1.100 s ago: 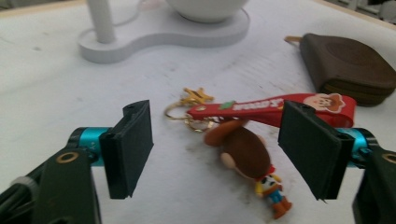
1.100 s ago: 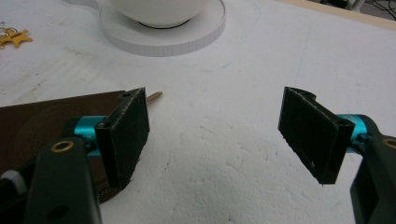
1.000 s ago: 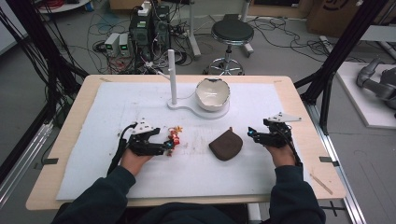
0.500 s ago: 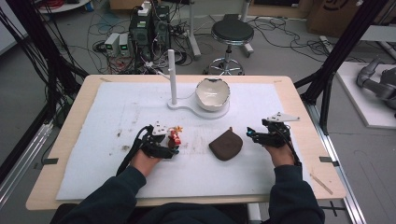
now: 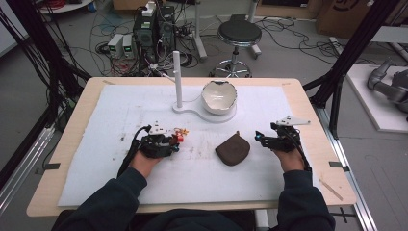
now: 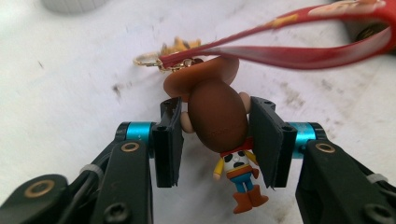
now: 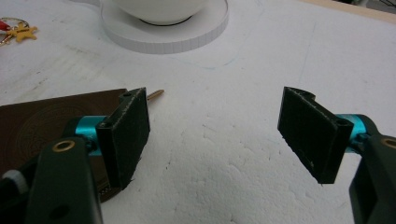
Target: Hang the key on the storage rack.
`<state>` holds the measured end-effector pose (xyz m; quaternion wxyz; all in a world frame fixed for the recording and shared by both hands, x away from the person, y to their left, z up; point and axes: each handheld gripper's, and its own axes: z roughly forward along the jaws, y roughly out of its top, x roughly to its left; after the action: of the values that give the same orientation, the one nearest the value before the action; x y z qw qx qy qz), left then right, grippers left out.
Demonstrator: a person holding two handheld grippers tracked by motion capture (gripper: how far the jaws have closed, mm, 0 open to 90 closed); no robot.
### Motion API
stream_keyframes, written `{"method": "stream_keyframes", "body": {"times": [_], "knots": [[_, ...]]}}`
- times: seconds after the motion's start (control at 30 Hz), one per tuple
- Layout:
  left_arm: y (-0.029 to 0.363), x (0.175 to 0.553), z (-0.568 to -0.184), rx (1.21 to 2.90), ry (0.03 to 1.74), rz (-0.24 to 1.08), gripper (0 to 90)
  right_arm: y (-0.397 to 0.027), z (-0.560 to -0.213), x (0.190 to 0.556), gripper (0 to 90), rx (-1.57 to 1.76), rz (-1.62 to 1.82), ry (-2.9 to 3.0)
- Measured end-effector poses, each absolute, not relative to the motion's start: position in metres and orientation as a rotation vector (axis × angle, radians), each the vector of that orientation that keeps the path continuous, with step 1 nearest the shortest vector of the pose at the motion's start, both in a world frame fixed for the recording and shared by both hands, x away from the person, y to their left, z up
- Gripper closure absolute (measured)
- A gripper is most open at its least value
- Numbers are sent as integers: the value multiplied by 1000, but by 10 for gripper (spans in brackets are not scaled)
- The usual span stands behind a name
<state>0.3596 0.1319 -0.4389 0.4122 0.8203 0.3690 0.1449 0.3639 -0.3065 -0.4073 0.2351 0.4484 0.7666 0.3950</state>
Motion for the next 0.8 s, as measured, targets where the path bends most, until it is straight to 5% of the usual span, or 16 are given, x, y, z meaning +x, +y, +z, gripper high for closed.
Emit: {"method": "stream_keyframes", "body": {"times": [0.8], "knots": [[183,390,-327,1780,771,381,560,-306,-406,365,256,1225,1092,2098]]}}
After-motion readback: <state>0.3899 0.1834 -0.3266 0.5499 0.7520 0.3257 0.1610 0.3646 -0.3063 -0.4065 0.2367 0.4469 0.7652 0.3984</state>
